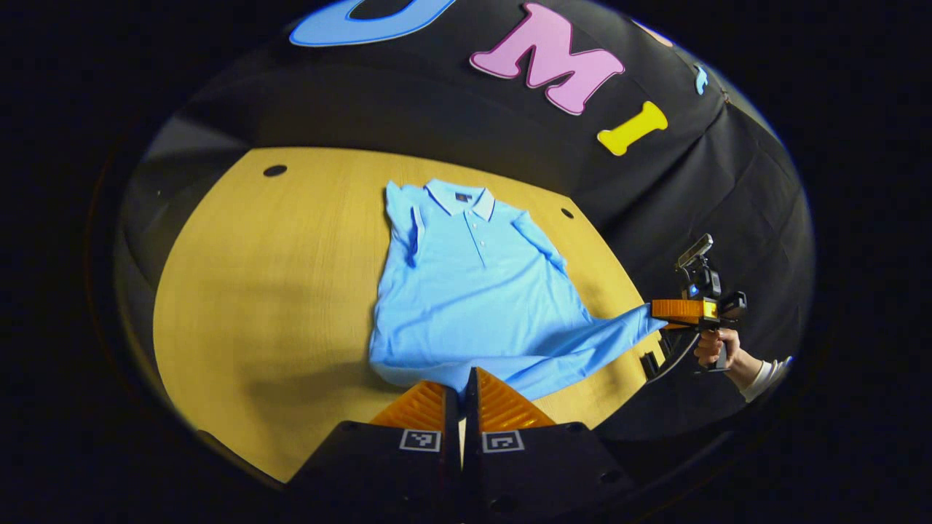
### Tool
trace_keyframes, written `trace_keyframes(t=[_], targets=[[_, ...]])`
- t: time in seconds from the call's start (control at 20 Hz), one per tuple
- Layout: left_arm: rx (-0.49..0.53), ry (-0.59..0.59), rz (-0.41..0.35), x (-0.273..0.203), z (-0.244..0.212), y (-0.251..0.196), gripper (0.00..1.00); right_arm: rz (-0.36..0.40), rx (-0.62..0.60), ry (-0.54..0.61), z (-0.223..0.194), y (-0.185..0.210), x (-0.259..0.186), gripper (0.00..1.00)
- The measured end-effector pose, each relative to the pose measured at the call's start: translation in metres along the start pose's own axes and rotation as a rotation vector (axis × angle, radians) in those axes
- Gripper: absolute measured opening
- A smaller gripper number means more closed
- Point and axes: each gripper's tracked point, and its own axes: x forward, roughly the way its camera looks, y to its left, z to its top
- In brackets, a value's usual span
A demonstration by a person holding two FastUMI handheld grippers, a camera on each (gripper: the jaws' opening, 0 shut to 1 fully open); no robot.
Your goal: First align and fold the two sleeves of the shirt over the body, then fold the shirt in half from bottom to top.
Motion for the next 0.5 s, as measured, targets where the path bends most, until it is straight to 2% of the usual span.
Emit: trace_keyframes(t=[0.25, 0.35, 0.5], targets=[[0.021, -0.084, 0.057, 0.026, 0.087, 0.014, 0.06, -0.006, -0.09, -0.059, 0.075, 0.009, 0.026, 0.06], [-0.002, -0.103, 0.035, 0.042, 0.117, 0.012, 0.06, 0.015, -0.098, -0.088, 0.109, 0.017, 0.04, 0.06], [0.003, -0.115, 0.072, 0.073, 0.153, 0.027, 0.06, 0.008, -0.096, -0.115, 0.157, 0.014, 0.077, 0.06]])
